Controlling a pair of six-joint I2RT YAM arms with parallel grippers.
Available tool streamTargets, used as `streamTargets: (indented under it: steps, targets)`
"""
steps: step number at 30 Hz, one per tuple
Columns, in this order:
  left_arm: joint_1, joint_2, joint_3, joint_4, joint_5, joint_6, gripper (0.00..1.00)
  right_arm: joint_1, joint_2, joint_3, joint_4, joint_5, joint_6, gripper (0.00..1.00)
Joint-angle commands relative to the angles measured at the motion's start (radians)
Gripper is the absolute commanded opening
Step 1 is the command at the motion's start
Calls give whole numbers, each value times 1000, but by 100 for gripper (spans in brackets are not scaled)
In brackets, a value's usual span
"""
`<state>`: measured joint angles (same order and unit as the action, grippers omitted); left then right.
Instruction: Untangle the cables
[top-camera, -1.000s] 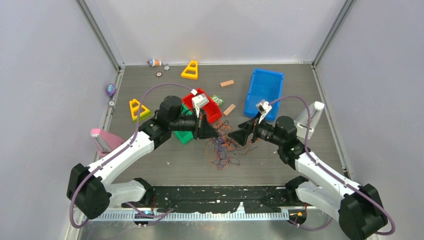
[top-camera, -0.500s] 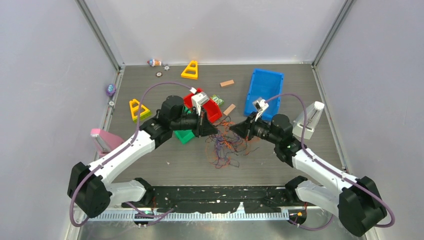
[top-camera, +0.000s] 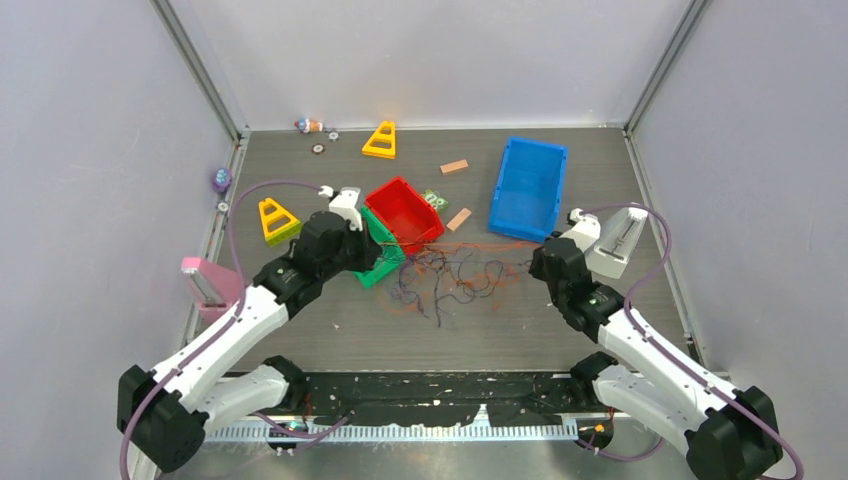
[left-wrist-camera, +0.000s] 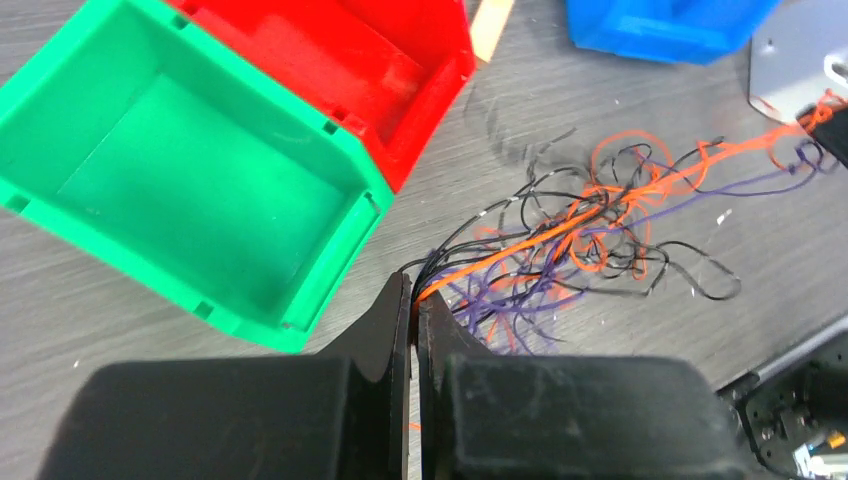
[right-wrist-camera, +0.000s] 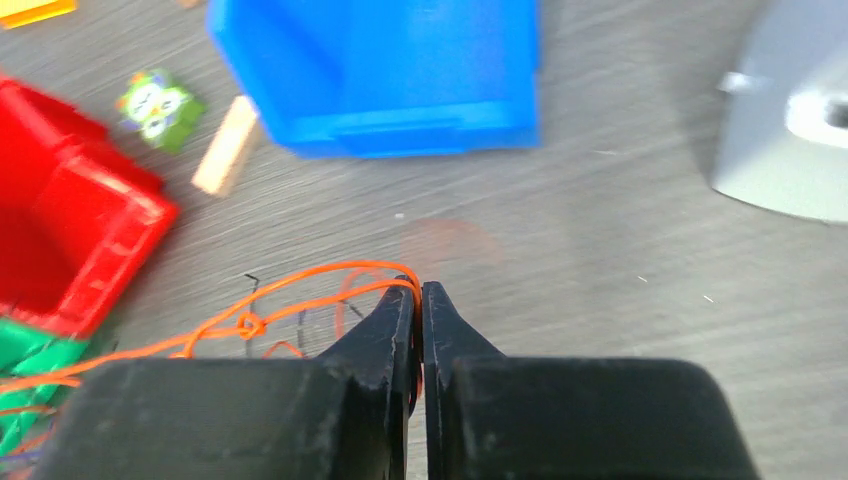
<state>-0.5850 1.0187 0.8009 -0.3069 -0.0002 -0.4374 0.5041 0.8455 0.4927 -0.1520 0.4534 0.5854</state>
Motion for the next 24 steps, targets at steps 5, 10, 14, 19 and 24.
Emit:
streamTargets:
  steps: [5, 10, 14, 19, 24]
  targets:
    - [21, -135, -57, -86, -408, -102, 0, -26, -52, 16, -323, 504, 242, 5]
    - [20, -173, -66, -91, -440, -109, 0, -28, -50, 19, -328, 497, 228, 5]
    - [20, -212, -65, -149, -568, -173, 0, -35, -49, 29, -376, 531, 264, 5]
    - [19, -284, -89, -183, -699, -217, 0, -51, -51, 39, -425, 564, 305, 5]
    - [21, -319, -95, -207, -751, -237, 0, -62, -50, 41, -425, 541, 294, 5]
